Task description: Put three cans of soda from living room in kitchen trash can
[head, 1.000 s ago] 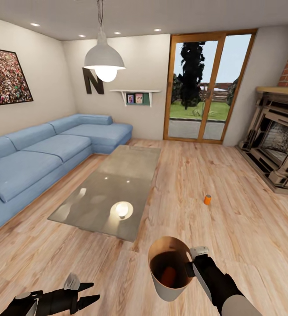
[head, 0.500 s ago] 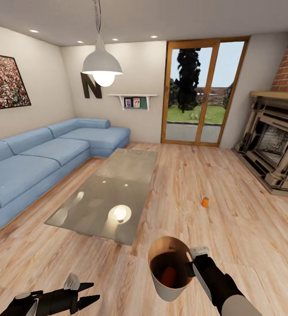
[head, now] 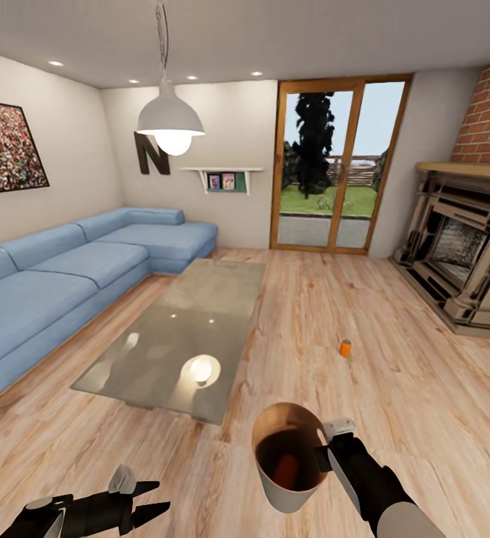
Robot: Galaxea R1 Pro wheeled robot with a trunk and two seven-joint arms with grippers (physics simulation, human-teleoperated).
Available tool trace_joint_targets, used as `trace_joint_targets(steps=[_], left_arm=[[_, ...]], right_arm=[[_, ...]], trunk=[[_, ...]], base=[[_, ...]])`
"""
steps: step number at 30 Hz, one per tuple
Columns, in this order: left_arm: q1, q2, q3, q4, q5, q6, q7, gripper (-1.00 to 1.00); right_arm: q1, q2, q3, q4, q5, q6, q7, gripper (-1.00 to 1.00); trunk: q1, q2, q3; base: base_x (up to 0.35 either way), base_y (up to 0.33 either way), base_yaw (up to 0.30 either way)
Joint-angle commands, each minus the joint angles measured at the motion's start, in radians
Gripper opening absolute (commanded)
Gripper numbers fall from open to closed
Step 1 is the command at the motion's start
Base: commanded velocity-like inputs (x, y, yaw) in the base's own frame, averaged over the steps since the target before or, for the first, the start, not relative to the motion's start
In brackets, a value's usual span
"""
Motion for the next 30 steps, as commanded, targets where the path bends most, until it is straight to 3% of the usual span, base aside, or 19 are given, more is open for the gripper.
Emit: trace_joint_targets(steps=[1,30], left_arm=[[0.0,0.0,0.0,0.0,0.0,0.0,0.0,1.0],[0.0,0.0,0.0,0.0,0.0,0.0,0.0,1.0]], right_arm=[[0.0,0.0,0.0,-0.001,-0.003,-0.001,0.001,-1.0],[0.0,0.0,0.0,-0.001,-0.004,-0.001,0.001,-1.0]], trunk=[[0.0,0.0,0.002],[0.0,0.0,0.042]], base=[[0.0,0.0,-0.061],[0.0,0.0,-0.045]])
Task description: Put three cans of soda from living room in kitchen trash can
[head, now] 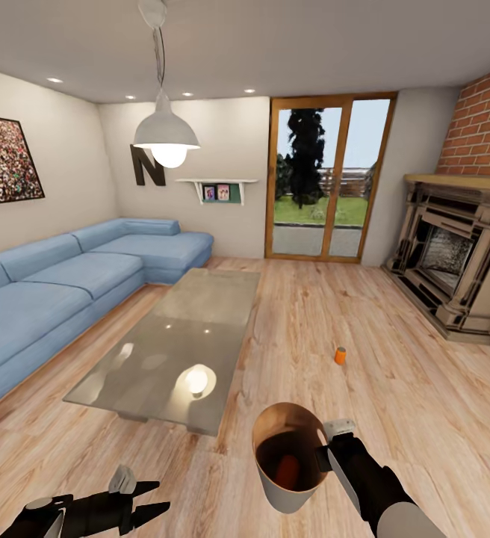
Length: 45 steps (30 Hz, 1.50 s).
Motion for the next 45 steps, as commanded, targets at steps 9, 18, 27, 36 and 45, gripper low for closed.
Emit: trace_joint_targets(steps=[9,18,27,36,45], left_arm=[[0.0,0.0,0.0,0.0,0.0,0.0,0.0,1.0],[0.0,0.0,0.0,0.0,0.0,0.0,0.0,1.0],[0.0,0.0,0.0,0.0,0.0,0.0,0.0,1.0],[0.0,0.0,0.0,0.0,0.0,0.0,0.0,1.0],[0.0,0.0,0.0,0.0,0.0,0.0,0.0,1.0]], right_arm=[[0.0,0.0,0.0,-0.001,-0.004,0.002,0.003,-1.0],[0.0,0.0,0.0,-0.001,-0.004,0.003,0.004,-1.0],[0.0,0.0,0.0,-0.001,-0.004,0.002,0.004,-1.0],[0.0,0.0,0.0,-0.001,-0.004,0.002,0.004,-1.0],[0.0,0.0,0.0,-0.001,-0.004,0.002,0.004,-1.0]], trunk=[[0.0,0.0,0.003],[0.0,0.0,0.009],[0.0,0.0,0.015],[0.0,0.0,0.021],[0.0,0.0,0.028]], base=[[0.0,0.0,-0.138],[0.0,0.0,-0.25],[0.0,0.0,-0.253],[0.0,0.0,-0.253],[0.0,0.0,-0.253]])
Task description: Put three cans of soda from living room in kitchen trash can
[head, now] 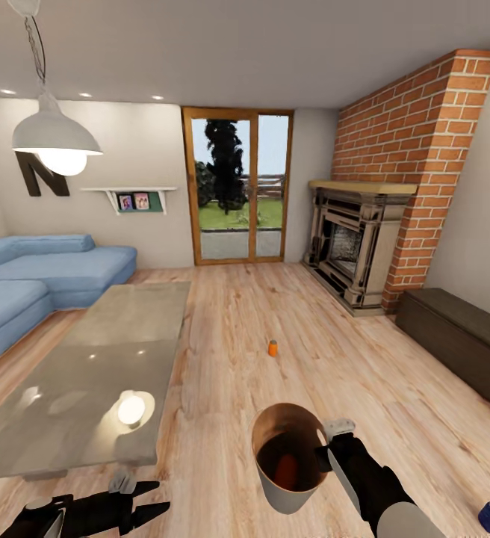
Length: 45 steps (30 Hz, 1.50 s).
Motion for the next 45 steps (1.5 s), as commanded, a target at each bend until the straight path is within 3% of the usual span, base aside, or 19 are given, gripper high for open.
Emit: trace_joint_targets(steps=[1,45], left_arm=[[0.0,0.0,0.0,0.0,0.0,0.0,0.0,1.0],[0.0,0.0,0.0,0.0,0.0,0.0,0.0,1.0]], right_arm=[[0.0,0.0,0.0,-0.001,-0.003,0.0,0.001,-1.0],[0.0,0.0,0.0,-0.001,-0.003,-0.001,0.001,-1.0]], trunk=[[0.0,0.0,0.001],[0.0,0.0,0.033]], base=[[0.0,0.0,-0.253],[0.0,0.0,-0.25]])
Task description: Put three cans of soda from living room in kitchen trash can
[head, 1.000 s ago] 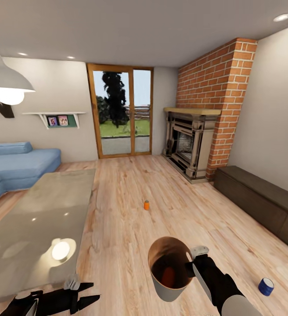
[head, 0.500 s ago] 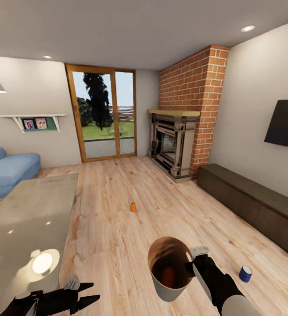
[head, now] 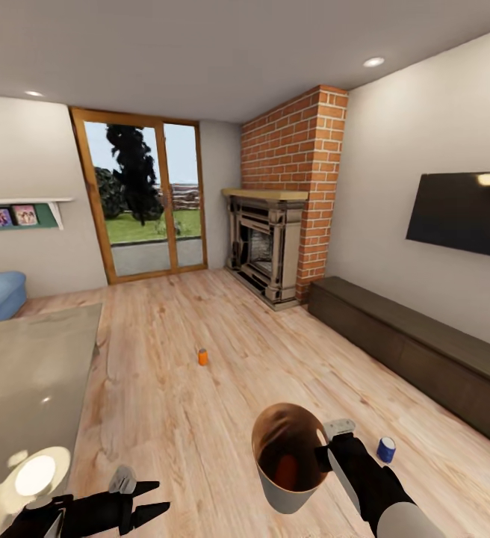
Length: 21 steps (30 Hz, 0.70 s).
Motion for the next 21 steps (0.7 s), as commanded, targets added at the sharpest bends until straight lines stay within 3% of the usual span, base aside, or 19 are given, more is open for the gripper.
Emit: trace_joint_targets(steps=[1,21], left_arm=[[0.0,0.0,0.0,0.0,0.0,0.0,0.0,1.0],[0.0,0.0,0.0,0.0,0.0,0.0,0.0,1.0]], right_arm=[[-0.001,0.0,0.0,-0.001,-0.003,0.0,0.001,-1.0],[-0.001,0.0,0.0,-0.001,-0.003,0.0,0.001,-1.0]], trunk=[[0.0,0.0,0.001],[0.0,0.0,0.012]], base=[[0.0,0.0,-0.256],[0.0,0.0,-0.256]])
